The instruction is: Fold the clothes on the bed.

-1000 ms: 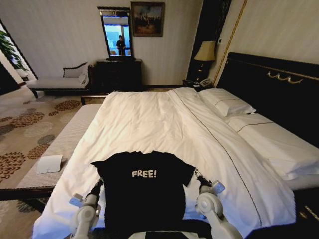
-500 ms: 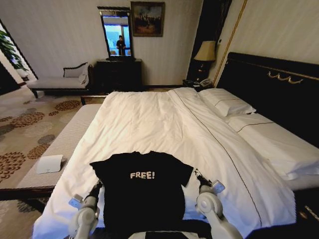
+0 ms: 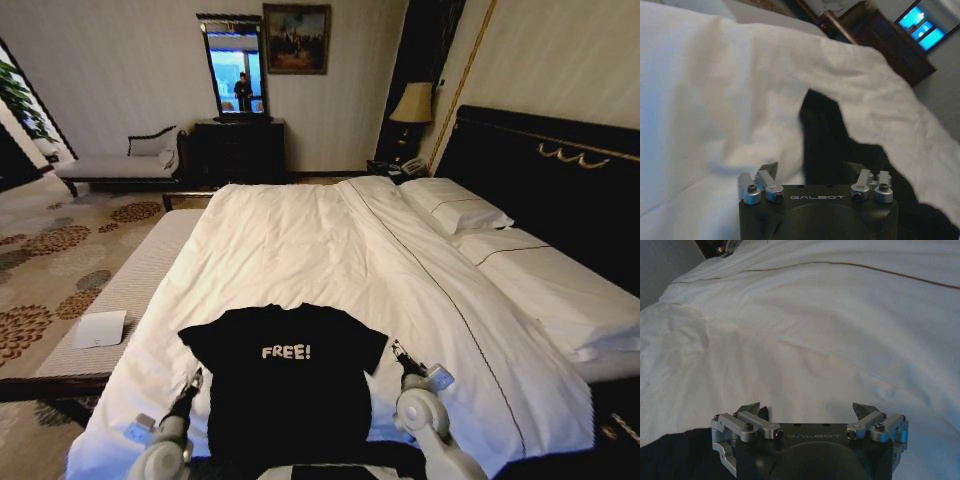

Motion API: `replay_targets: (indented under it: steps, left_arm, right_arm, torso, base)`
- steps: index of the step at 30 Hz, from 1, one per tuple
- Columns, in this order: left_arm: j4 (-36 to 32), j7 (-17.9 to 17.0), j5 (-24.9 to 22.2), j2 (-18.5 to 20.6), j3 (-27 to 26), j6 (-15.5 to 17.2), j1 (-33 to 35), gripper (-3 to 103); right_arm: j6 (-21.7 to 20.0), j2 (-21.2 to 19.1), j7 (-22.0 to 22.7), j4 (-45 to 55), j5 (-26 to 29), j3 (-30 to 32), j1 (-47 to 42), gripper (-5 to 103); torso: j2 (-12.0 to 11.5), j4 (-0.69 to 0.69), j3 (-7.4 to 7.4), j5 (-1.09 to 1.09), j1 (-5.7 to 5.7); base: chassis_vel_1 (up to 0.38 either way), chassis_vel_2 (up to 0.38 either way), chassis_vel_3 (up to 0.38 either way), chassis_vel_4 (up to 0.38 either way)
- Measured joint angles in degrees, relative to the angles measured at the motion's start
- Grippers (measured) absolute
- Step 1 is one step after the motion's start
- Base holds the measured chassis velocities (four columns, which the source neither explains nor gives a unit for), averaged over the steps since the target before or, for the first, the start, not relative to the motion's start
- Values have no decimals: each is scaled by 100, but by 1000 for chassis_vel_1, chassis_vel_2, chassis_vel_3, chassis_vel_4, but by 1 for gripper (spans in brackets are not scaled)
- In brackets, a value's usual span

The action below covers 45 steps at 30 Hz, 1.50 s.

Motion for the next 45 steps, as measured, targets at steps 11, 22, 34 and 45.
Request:
replay_targets:
  steps: [11, 22, 34, 45]
  left_arm:
    - [1151, 130, 66, 54, 37, 100, -1149, 100]
    - [1588, 332, 162, -11, 81, 13, -1555, 72]
    - [1614, 306, 85, 20, 58, -50, -1499, 28]
    - [759, -121, 98, -193, 260, 4, -697, 2]
  right_arm:
    - [54, -16, -56, 62, 30, -71, -106, 100]
    - [72, -19, -51, 86, 75, -74, -77, 100]
    - [76, 6, -43, -22, 76, -129, 6, 100]
    - [69, 31, -43, -178, 74, -171, 91, 100]
  torso:
    - [0, 0, 1, 0, 0]
    - [0, 1, 1, 0, 0]
    - [0, 0, 1, -1, 0]
    - [0, 0, 0, 0, 0]
  base:
    - [0, 0, 0, 0]
    - [0, 0, 0, 0]
    - [0, 0, 0, 0]
    - [0, 0, 0, 0]
